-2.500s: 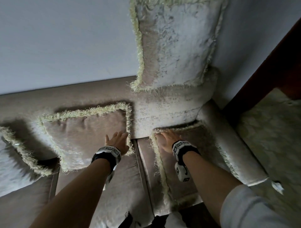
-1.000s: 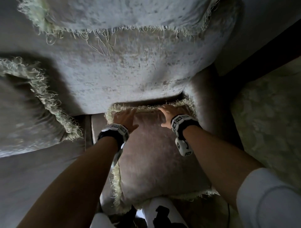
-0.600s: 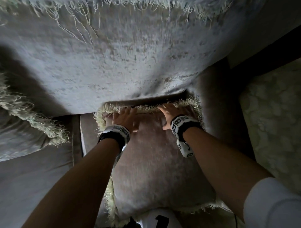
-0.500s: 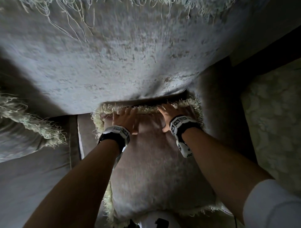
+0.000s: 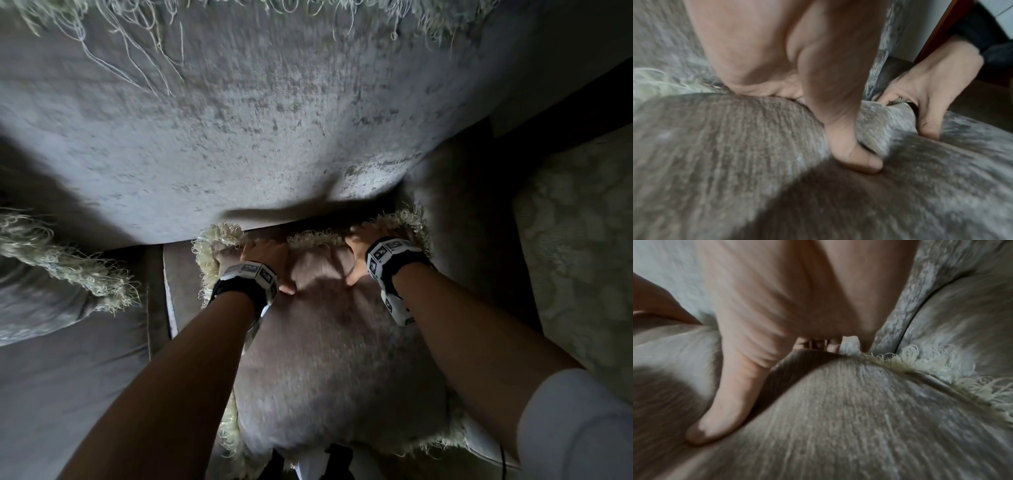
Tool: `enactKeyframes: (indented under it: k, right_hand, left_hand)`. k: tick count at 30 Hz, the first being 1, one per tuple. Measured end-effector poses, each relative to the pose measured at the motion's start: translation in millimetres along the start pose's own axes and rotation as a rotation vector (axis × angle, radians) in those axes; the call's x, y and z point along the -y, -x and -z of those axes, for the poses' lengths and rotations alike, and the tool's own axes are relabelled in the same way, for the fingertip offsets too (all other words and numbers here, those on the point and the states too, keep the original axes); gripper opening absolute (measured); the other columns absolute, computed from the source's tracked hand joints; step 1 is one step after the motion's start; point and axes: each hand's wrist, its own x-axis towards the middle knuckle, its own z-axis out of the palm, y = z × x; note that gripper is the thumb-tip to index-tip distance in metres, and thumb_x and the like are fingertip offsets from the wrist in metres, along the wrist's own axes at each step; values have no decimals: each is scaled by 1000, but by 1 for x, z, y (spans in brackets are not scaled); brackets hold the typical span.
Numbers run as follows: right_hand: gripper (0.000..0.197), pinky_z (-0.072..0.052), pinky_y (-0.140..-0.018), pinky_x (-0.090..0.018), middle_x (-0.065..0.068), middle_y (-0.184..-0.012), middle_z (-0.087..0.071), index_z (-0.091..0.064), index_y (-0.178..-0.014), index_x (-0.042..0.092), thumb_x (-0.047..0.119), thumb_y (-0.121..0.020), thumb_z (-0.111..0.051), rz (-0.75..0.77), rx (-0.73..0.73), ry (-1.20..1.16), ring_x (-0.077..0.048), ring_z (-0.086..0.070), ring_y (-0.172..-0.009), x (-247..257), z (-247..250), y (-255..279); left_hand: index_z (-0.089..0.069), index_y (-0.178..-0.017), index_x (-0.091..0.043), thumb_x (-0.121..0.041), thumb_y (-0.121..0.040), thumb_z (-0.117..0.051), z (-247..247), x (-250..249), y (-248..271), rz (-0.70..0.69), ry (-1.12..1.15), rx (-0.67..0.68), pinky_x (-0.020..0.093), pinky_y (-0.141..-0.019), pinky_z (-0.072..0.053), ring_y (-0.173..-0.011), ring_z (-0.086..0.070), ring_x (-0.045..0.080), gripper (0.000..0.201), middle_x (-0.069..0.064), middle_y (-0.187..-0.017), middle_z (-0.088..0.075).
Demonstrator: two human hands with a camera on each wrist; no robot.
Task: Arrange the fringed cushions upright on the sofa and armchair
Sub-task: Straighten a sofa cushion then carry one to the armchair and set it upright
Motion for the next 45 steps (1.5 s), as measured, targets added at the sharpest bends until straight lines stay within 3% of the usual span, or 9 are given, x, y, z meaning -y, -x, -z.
enactKeyframes:
  k: [7,10,14,20,27,31,37,42,45]
  right_hand:
    - [114,-22,-119,-46,-11,-162,-14,-16,-154,9,51,-70,-81,-2,48,-176,-32,-17,-148,-2,7,42]
    - [110,-38,-111,-43,-14,-150,-41,-38,-145,7,58,-59,-85,-16,-8,-174,-33,-42,-136,1,21,70]
    - [110,-32,-115,-44,-17,-155,-32,-28,-150,4,54,-68,-81,-11,-25,-220,-35,-34,-141,3,45,118]
    - [86,-57,-87,-42,-13,-112,-70,-63,-113,6,63,-52,-84,-10,-161,-155,-31,-68,-96,11,87,173]
    - [97,-56,-88,-44,-11,-119,-67,-59,-122,10,69,-48,-79,-17,-228,-131,-32,-67,-101,22,107,211]
    - [99,-54,-92,-45,-10,-125,-64,-55,-129,11,69,-53,-78,-34,-247,-147,-32,-65,-108,18,108,226]
    - [56,-58,-80,-40,-6,-97,-72,-64,-91,14,60,-63,-80,-78,-326,-163,-29,-68,-83,24,96,259]
    - [42,-48,-76,-36,-5,-85,-59,-54,-76,18,54,-75,-76,-140,-427,-189,-30,-63,-91,30,91,302]
    - [49,-38,-101,-50,-8,-124,-55,-62,-112,12,51,-83,-69,-152,-488,-140,-32,-47,-124,39,95,313]
  left_hand:
    - [-59,-100,-23,-60,-49,-84,35,-18,46,-12,19,59,46,-98,-40,-106,-61,27,67,1,-105,-67]
    - [-63,-81,-20,-54,-52,-87,56,-22,73,2,123,154,32,-79,-47,-86,-65,23,50,-1,-85,-68]
    - [-70,-76,-9,-44,-57,-88,90,-28,111,26,222,184,22,-57,-44,-71,-66,20,44,2,-72,-69]
    - [-71,-88,-9,-48,-57,-85,135,-37,159,41,198,76,26,-66,-52,-76,-69,20,51,6,-75,-70]
    - [-69,-75,-10,-46,-61,-85,154,-38,199,72,198,24,23,-58,-44,-60,-59,18,42,-1,-58,-60]
    - [-59,-71,-19,-47,-62,-84,161,-43,210,45,180,-15,26,-62,-44,-69,-62,20,39,-1,-70,-64]
    - [-62,-79,-18,-45,-64,-84,167,-52,239,-8,120,-72,24,-54,-39,-69,-61,20,37,-1,-74,-64]
    - [-62,-83,-19,-47,-69,-80,180,-57,275,-21,26,-235,33,-79,-41,-94,-66,26,36,3,-95,-71]
    - [-65,-92,-18,-45,-77,-74,184,-51,293,-19,-28,-341,39,-92,-37,-102,-64,25,31,0,-100,-69]
